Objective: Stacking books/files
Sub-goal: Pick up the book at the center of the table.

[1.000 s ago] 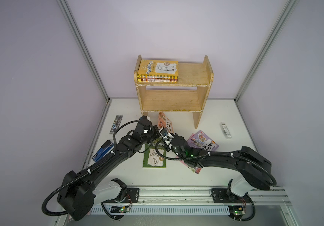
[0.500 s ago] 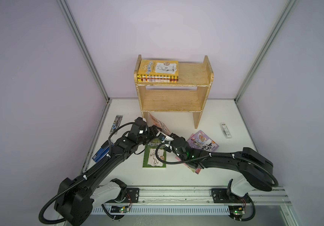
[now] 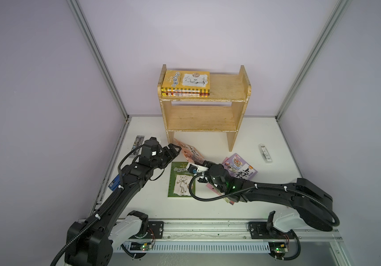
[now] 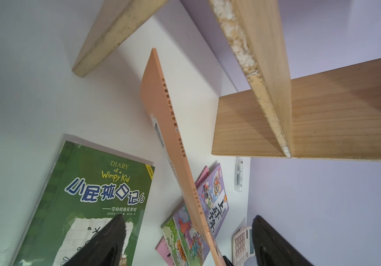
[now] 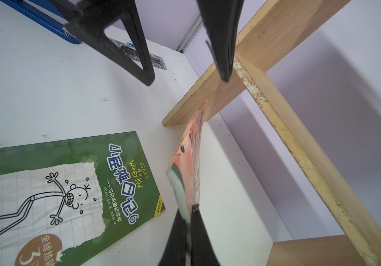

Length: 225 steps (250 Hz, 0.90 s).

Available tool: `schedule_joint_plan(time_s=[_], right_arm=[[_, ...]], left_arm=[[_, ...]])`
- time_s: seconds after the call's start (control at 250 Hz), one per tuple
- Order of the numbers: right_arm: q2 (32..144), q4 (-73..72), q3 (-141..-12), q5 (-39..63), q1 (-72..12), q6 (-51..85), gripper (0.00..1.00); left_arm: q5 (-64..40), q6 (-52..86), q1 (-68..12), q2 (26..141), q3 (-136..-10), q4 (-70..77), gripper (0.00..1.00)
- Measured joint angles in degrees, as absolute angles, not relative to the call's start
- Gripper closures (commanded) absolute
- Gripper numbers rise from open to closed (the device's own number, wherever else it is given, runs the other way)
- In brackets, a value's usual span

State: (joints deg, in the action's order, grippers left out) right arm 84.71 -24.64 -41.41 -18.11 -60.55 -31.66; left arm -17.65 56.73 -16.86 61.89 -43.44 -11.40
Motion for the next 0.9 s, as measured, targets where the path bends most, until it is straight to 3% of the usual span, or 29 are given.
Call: schedule_joint_plan(time_s=[0.144,0.348,0.548,0.9], right_arm=[[84.05,-24.45,-41.17,-16.29,-61.32,-32.73,1.0],[84.01,-24.25,-40.99,-15.4,-62.54,-33.87,1.0],[82.43,-24.43,-40.77,-15.42,-62.96,-34.54,1.0],[82.21,-24.16,-40.64,-15.11,-63.29,-35.62,1.0]], left_arm=[[-19.46,57.91,-16.88,65.08,-43.42,-8.43,0.16],[-20.29,57.93,-16.95,67.44,-44.45,-6.52,0.38],[-20.29,57.89,-17.19,68.4,-43.81,-6.2,0.44],[-19.4,57.74,-17.39,68.62,-42.92,-6.66,0.91]])
